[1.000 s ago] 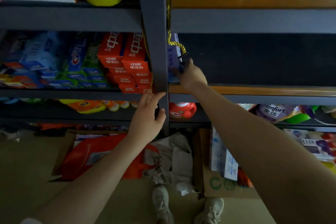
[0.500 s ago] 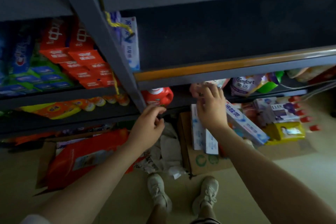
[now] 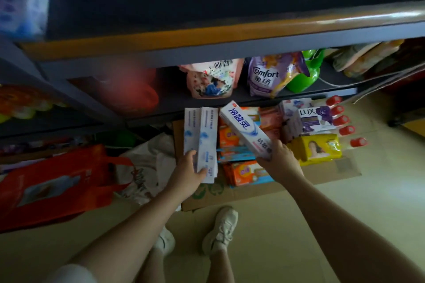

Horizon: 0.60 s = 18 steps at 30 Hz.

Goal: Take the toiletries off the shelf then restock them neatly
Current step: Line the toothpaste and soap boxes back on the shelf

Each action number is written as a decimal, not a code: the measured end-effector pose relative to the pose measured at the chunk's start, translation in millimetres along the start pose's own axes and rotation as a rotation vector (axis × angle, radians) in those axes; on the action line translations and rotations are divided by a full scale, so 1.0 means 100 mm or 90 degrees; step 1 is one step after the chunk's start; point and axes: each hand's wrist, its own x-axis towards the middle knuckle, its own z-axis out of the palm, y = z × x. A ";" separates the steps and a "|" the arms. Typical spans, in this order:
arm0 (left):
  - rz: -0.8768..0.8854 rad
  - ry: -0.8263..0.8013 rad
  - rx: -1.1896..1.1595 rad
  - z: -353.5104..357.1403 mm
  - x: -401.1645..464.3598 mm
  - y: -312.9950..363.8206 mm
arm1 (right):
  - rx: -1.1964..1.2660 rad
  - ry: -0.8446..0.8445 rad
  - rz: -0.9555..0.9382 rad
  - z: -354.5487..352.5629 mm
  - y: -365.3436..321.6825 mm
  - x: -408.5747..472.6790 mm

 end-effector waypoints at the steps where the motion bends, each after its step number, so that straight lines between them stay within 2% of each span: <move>1: -0.009 0.018 0.001 0.11 0.06 -0.01 | 0.004 0.002 -0.018 -0.01 0.03 0.02; 6: -0.106 0.168 0.108 0.51 0.12 0.13 | 0.047 0.076 -0.102 -0.15 0.10 -0.09; 10: -0.134 0.207 0.112 0.57 0.13 0.21 | 0.126 0.083 -0.144 -0.30 0.16 -0.20; 12: -0.126 0.190 -0.003 0.46 0.09 0.22 | 0.147 0.083 -0.152 -0.38 0.16 -0.23; 14: -0.126 0.171 -0.191 0.29 -0.04 0.25 | 0.170 0.081 -0.153 -0.46 0.12 -0.26; 18: -0.172 0.014 -0.641 -0.29 -0.46 0.24 | 0.264 0.077 -0.184 -0.66 -0.09 -0.42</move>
